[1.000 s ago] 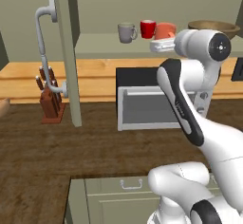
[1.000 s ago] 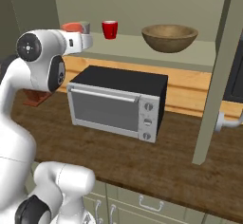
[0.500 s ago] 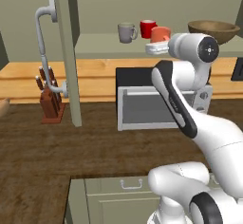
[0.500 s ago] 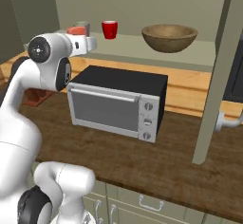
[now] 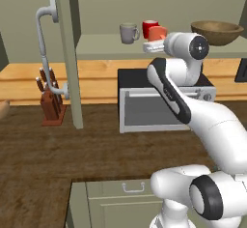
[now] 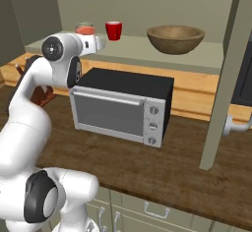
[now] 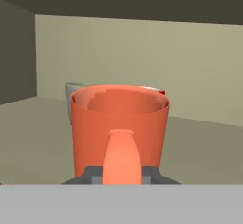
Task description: Gather all objects into one cabinet and sort the glasses and bowls to opposite sides.
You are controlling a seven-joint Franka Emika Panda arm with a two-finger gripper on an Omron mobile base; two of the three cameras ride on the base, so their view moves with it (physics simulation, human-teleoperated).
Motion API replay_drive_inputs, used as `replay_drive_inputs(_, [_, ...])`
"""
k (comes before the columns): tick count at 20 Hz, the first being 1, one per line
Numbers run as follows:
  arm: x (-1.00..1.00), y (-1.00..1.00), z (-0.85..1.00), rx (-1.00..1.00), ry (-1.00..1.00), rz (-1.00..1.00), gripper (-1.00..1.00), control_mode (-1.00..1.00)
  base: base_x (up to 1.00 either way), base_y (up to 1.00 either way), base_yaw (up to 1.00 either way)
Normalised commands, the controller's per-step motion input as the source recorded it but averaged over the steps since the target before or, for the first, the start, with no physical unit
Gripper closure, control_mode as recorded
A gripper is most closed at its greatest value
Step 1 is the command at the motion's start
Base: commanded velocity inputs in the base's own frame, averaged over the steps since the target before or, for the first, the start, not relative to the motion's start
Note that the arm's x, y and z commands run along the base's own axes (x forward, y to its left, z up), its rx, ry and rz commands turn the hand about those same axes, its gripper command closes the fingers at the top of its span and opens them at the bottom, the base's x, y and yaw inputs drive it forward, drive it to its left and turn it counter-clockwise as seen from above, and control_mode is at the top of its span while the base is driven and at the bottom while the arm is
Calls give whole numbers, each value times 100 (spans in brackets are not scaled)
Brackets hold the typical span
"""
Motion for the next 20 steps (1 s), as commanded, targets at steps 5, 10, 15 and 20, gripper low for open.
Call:
replay_drive_inputs(5, [48,0,-17,0,1,0,100,-100,0,0,0])
replay_drive_inputs(10, [49,0,-13,0,0,0,100,-100,0,0,0])
replay_drive_inputs(15, [53,0,-11,0,0,0,100,-100,0,0,0])
replay_drive_inputs(20, [53,0,-14,0,2,0,100,-100,0,0,0])
